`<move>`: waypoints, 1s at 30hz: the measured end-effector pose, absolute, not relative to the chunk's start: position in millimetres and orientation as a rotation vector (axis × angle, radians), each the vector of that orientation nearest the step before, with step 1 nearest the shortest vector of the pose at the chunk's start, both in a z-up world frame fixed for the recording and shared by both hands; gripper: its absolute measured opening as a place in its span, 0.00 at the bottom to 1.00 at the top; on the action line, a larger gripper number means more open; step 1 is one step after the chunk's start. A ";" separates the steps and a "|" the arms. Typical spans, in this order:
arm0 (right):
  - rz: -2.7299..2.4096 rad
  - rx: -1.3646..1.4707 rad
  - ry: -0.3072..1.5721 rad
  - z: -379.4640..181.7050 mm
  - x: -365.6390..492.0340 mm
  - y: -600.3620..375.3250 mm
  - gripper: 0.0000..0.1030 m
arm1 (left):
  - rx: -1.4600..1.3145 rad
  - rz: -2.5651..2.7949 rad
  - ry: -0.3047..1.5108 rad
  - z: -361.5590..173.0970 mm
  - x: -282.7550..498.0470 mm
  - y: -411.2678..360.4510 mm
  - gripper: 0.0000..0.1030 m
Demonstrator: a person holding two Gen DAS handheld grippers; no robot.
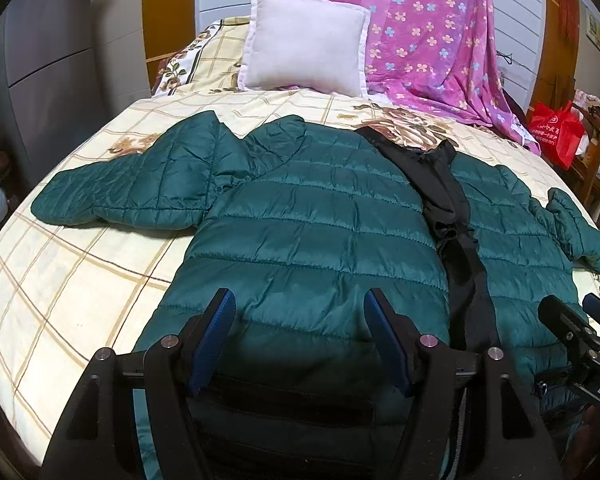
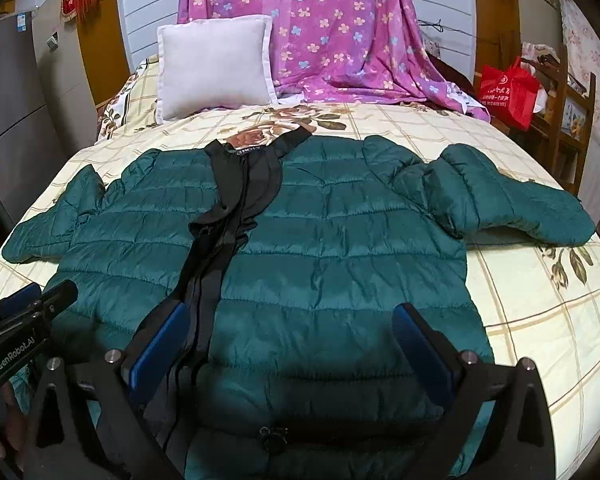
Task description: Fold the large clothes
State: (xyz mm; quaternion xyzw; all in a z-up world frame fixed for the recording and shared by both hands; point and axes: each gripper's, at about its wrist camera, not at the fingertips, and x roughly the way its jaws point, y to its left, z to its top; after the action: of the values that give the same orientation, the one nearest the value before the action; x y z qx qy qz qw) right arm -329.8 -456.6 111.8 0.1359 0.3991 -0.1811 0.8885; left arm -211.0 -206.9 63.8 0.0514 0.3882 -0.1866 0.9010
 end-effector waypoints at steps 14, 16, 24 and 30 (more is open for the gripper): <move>-0.384 0.298 0.847 104.5 -329.8 -457.4 0.99 | 0.118 -0.381 0.808 58.1 -212.2 -209.5 0.42; -0.385 0.298 0.847 104.5 -329.9 -457.5 0.99 | 0.118 -0.381 0.804 58.4 -212.4 -210.0 0.42; -0.386 0.299 0.848 103.5 -330.2 -458.6 0.99 | 0.119 -0.379 0.795 57.7 -212.5 -210.1 0.42; -0.391 0.315 0.851 100.6 -330.0 -461.7 0.99 | 0.123 -0.379 0.796 57.5 -212.7 -210.2 0.42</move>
State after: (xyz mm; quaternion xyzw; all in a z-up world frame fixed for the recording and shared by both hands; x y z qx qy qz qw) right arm -330.0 -461.7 100.6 0.1510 0.4085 -0.1876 0.8804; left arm -212.7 -210.2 57.5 0.0593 0.3848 -0.1834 0.9027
